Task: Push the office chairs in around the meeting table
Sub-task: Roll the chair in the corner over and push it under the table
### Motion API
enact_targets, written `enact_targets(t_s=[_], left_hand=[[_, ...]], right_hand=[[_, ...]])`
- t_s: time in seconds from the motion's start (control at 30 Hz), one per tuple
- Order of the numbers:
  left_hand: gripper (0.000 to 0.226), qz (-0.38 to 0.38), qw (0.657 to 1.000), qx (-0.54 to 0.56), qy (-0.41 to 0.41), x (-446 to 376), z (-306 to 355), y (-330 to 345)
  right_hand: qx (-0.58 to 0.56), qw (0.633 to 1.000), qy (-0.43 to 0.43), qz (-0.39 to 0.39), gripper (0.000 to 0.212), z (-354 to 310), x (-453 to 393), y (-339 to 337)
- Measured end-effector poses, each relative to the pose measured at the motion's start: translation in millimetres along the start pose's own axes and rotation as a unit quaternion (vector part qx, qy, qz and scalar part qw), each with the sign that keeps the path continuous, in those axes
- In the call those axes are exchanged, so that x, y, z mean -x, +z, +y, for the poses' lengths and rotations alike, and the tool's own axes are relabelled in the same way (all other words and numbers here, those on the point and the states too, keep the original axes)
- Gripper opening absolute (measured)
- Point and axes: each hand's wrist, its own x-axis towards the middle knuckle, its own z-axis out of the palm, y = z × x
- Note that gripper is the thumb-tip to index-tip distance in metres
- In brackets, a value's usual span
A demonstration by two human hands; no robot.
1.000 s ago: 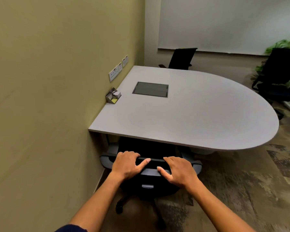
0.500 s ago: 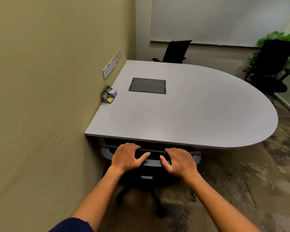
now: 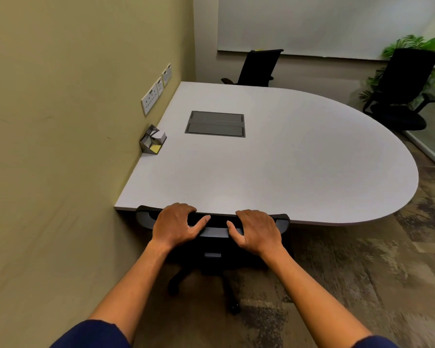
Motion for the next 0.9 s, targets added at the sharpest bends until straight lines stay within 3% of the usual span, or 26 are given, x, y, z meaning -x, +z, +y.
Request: enact_targets(t_s=[0.33,0.5,0.77,0.9], left_hand=[[0.078,-0.002,1.0,0.001,-0.006,-45,-26,9],[0.084,-0.043,0.999,-0.012,-0.004,-73,-42,15],[0.108,-0.079,0.997,-0.018,-0.007,-75,-44,12],[0.094,-0.075,0.997,-0.012,-0.022,-59,-48,14]], right_hand=[[-0.018,0.999,-0.018,0.025,0.073,9,-51,21],[-0.023,0.999,-0.028,0.034,0.069,12,-78,30],[-0.037,0.999,-0.024,0.023,0.059,8,-81,31],[-0.042,0.999,-0.029,0.014,0.057,0,-74,30]])
